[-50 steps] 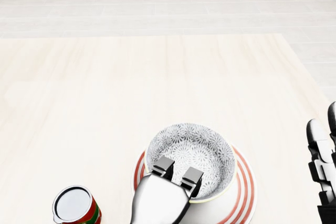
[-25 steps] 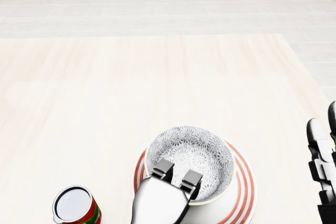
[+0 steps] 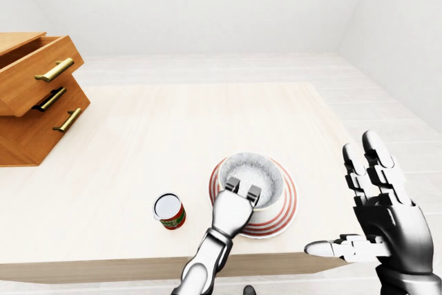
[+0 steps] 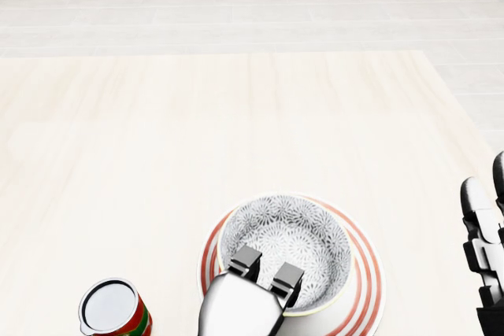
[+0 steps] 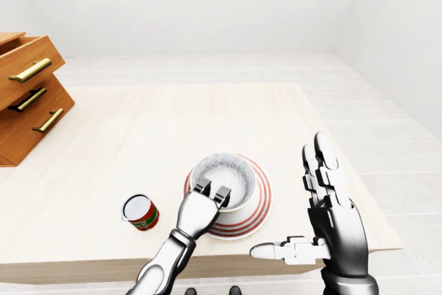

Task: Put the bowl on the plate.

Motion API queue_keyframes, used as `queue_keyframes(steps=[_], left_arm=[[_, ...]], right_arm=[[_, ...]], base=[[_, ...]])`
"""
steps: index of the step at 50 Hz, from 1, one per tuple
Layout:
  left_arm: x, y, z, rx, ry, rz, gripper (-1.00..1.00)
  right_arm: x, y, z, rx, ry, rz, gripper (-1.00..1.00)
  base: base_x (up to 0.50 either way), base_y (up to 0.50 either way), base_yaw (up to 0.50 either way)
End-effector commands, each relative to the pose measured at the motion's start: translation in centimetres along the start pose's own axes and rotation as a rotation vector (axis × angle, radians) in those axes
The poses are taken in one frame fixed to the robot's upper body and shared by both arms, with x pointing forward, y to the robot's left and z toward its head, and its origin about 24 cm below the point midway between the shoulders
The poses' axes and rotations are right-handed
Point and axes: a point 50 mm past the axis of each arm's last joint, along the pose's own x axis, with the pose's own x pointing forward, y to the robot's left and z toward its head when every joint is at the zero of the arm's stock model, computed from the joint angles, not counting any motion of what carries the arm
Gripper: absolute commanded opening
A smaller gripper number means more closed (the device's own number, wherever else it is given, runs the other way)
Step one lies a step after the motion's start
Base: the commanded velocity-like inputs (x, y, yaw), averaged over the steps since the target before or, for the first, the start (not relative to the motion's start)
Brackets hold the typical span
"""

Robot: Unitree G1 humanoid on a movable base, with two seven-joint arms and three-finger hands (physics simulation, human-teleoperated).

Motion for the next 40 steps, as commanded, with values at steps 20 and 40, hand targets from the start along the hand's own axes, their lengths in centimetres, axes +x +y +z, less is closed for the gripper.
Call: queue_keyframes(steps=[20,40], left_arm=[[-0.19,-0.08,0.07,0.016,-0.006,0.052,-1.0],[-0.28,-0.06,0.26,0.023,-0.012,0.054,-0.87]], right_arm=[[0.02,0.0,0.14,-0.002,0.001,0.0,1.0],[0.16,0.1,-0.13,-0.007,0.002,0.001,1.0]], base=[[0.0,0.0,0.0],[0.0,0.0,0.0]])
